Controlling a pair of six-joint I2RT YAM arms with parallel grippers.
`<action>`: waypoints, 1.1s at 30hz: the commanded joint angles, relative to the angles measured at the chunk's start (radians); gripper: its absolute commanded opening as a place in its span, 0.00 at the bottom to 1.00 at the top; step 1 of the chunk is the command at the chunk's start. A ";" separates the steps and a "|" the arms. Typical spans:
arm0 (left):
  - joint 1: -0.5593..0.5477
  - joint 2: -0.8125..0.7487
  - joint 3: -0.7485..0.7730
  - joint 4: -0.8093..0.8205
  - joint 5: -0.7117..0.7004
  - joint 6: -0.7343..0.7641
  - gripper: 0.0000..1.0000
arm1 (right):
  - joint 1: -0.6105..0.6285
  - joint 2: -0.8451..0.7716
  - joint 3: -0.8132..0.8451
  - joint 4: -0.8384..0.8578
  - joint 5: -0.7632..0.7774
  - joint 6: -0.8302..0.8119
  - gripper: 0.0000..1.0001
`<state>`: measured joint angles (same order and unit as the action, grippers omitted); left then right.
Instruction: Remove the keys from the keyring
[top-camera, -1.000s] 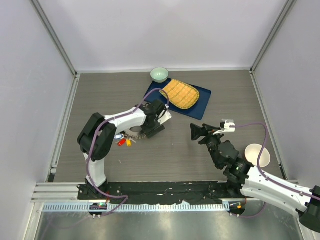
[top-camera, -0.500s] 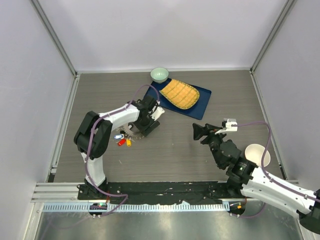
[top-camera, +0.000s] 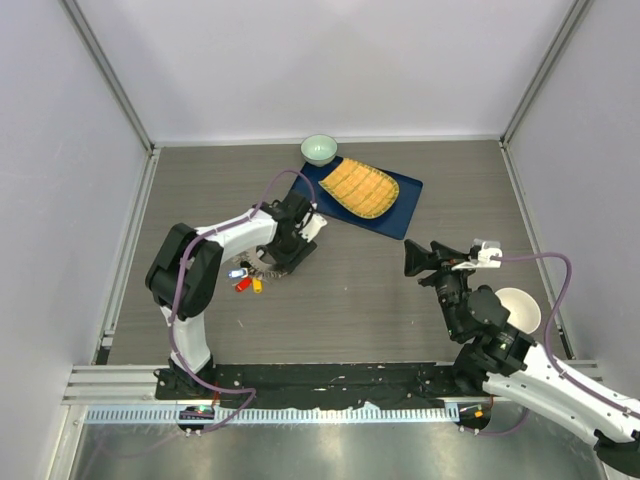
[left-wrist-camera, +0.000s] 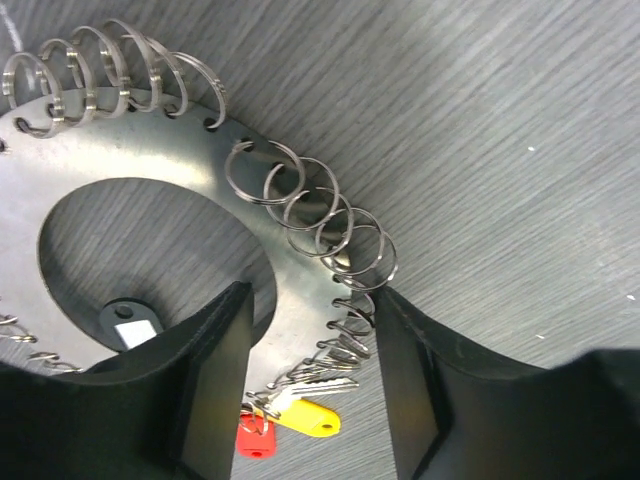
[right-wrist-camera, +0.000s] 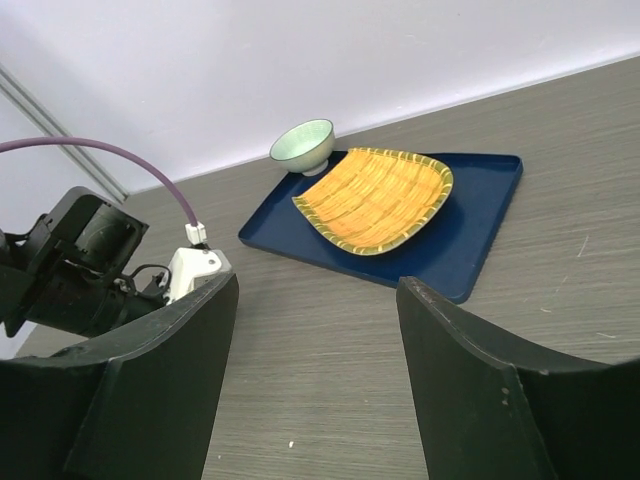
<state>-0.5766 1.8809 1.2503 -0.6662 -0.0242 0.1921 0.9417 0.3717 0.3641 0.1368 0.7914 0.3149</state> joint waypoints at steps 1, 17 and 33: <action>0.015 0.053 -0.054 -0.145 -0.014 -0.019 0.52 | 0.005 0.019 0.006 0.007 0.057 -0.028 0.71; 0.017 -0.037 0.050 -0.216 0.072 -0.150 0.00 | 0.005 0.309 -0.080 0.263 -0.244 0.267 0.71; 0.061 -0.210 0.176 -0.072 0.437 -0.445 0.00 | 0.005 0.765 -0.079 0.885 -0.600 0.138 0.71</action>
<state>-0.5205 1.7374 1.3758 -0.8028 0.3004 -0.1471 0.9417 1.0630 0.2626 0.7849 0.2714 0.4889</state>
